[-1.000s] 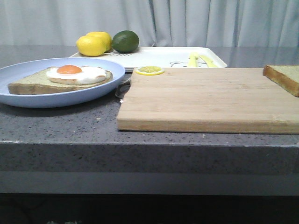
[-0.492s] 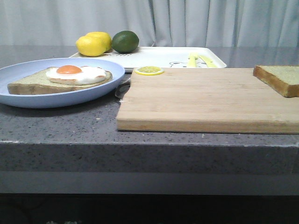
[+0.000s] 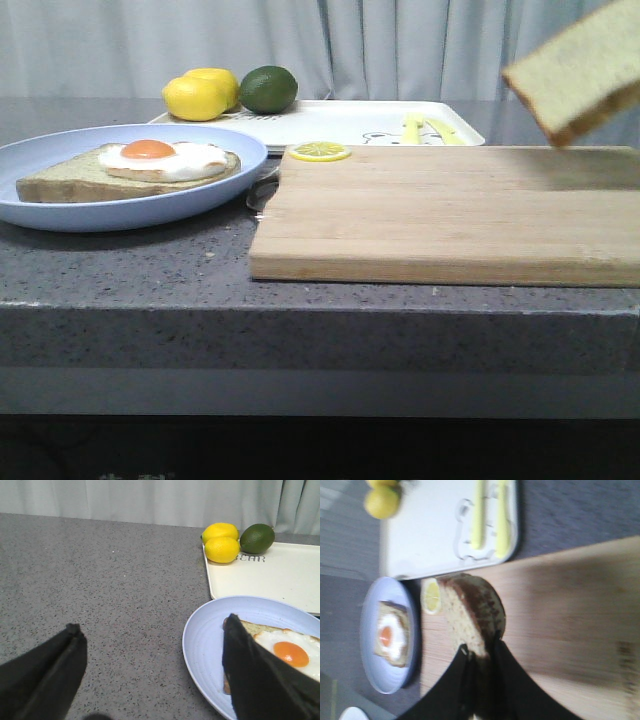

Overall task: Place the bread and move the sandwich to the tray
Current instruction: 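Carry the bread with the right gripper over the egg-topped slice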

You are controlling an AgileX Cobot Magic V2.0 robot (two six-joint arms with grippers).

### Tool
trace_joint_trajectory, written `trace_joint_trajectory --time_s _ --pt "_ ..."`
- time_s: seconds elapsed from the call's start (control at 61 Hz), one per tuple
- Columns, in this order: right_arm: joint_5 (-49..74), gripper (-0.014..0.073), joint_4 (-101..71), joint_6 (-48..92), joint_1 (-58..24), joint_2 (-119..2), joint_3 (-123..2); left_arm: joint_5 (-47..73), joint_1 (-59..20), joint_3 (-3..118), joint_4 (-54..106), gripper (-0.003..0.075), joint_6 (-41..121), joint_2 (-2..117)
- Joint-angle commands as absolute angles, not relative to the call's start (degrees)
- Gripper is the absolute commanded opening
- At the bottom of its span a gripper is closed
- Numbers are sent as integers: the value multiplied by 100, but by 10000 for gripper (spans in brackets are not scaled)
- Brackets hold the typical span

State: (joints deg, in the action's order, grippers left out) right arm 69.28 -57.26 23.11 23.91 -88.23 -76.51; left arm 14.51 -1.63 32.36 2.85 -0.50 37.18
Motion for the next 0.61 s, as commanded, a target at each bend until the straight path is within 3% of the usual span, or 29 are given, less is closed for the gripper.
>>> trace_joint_trajectory --time_s 0.0,0.262,0.59 --pt "7314 -60 -7034 2333 2156 -8560 -7833 997 -206 3453 344 542 -103 3736" --pt "6584 -58 -8197 2333 341 -8560 -7833 997 -206 3453 344 542 -103 3736" --pt "3367 -58 -8491 2340 -2357 -8669 -7833 997 -206 3453 344 542 -103 3736"
